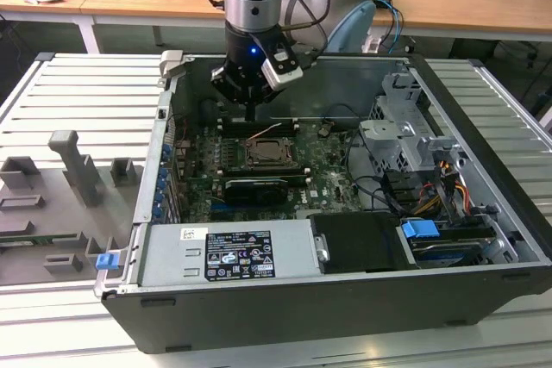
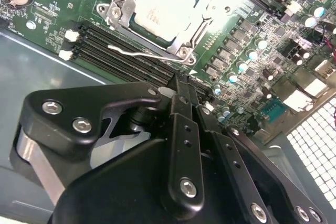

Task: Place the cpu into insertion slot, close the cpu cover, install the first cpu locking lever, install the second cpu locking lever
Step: 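Install the first cpu locking lever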

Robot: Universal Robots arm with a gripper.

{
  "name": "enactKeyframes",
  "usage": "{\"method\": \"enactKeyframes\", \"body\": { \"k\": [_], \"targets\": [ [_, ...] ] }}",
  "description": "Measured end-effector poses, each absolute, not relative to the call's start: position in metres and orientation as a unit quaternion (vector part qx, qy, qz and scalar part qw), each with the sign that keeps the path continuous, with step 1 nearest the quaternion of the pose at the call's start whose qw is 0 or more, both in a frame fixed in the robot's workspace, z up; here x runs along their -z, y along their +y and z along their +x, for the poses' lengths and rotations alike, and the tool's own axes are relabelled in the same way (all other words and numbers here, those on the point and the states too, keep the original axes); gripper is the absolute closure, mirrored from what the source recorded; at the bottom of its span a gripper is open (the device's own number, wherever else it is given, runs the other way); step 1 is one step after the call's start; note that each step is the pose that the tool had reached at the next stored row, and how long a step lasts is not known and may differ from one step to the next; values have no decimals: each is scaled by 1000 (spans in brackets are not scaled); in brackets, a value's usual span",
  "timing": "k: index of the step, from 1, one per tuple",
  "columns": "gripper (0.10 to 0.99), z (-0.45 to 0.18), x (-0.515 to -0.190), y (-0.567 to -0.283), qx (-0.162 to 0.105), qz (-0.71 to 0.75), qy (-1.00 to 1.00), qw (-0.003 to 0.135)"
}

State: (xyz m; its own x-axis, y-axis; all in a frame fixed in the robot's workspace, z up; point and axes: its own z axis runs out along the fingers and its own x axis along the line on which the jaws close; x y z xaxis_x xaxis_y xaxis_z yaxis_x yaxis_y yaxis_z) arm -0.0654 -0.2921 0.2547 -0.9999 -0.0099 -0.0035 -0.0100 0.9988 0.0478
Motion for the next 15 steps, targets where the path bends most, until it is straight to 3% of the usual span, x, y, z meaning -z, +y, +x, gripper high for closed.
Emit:
{"method": "enactKeyframes", "body": {
  "k": [12, 15],
  "targets": [
    [980, -65, -252, -292, -25, -5, 1000, 2],
    [980, -64, -250, -293, -48, -4, 999, 2]
  ]
}}
